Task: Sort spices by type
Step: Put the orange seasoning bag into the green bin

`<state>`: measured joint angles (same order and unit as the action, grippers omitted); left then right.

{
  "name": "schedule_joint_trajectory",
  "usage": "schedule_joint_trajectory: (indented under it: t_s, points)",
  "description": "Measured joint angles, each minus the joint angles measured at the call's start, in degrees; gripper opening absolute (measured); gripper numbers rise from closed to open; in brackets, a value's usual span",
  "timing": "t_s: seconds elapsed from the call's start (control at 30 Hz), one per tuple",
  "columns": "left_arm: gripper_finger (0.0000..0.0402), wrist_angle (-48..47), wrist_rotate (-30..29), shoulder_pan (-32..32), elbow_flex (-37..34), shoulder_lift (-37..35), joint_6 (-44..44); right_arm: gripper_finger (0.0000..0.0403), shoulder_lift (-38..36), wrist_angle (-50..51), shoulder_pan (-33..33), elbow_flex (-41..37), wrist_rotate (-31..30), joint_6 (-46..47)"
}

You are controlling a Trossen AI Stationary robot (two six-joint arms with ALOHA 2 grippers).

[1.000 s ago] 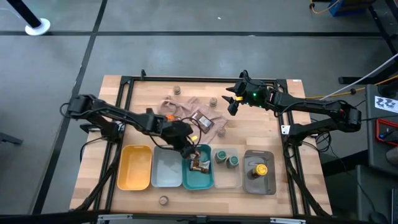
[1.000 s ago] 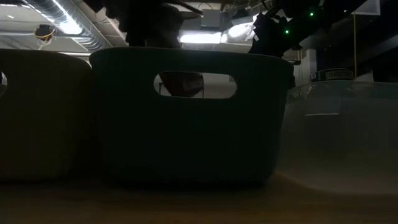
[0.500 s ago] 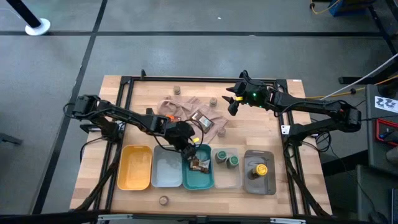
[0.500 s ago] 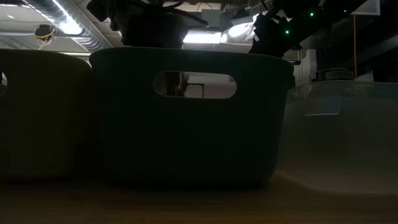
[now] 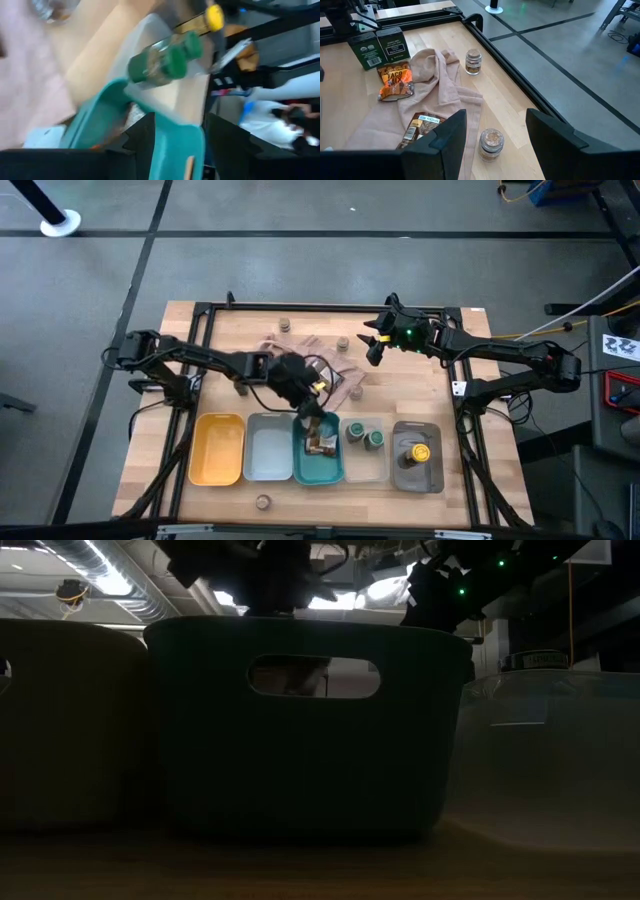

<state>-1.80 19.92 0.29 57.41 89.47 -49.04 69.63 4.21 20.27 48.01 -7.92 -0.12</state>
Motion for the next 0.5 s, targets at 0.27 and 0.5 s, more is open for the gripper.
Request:
schedule_joint_trajectory:
  t_s: [0.27,0.5]
  points:
    - [0.0154,6.3,1.4,2.4,0.0,0.0,2.3,0.0207,0.0,0.3,0.0,0.0,0.0,0.0]
    - [0.0155,8.7,-4.6,7.1,0.0,0.0,21.4,0.0207,0.0,0.2,0.0,0.0,0.0,-0.2]
